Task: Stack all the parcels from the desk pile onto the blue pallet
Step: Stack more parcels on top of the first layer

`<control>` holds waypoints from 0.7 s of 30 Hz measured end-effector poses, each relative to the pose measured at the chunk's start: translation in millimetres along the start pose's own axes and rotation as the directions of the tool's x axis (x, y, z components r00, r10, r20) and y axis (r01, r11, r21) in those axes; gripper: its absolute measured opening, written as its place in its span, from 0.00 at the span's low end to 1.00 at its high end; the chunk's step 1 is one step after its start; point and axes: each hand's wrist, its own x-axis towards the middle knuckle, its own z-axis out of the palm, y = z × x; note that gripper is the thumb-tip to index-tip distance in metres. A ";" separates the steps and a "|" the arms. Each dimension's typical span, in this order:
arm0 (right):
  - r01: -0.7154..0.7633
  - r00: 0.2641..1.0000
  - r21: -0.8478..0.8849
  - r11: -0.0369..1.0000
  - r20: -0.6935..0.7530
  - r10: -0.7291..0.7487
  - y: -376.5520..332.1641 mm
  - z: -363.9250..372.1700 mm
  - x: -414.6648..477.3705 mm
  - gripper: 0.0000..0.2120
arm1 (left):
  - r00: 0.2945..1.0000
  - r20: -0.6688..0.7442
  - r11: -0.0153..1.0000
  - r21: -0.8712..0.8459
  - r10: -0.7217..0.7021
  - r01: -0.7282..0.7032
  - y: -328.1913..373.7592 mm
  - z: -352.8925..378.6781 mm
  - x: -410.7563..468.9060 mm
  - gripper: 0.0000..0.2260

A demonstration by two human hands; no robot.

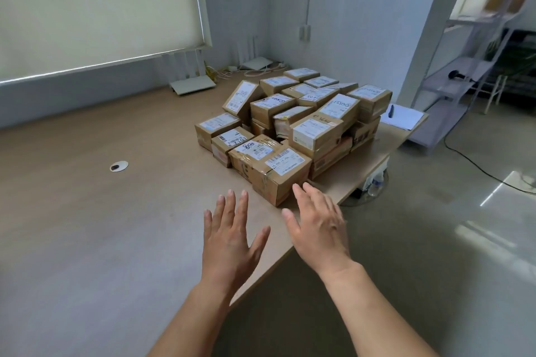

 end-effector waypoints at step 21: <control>-0.231 0.885 0.042 0.972 0.425 0.192 118.2 83.3 188.2 0.26 | 0.882 0.346 0.797 -0.407 -0.319 0.447 34.7 86.7 158.6 0.33</control>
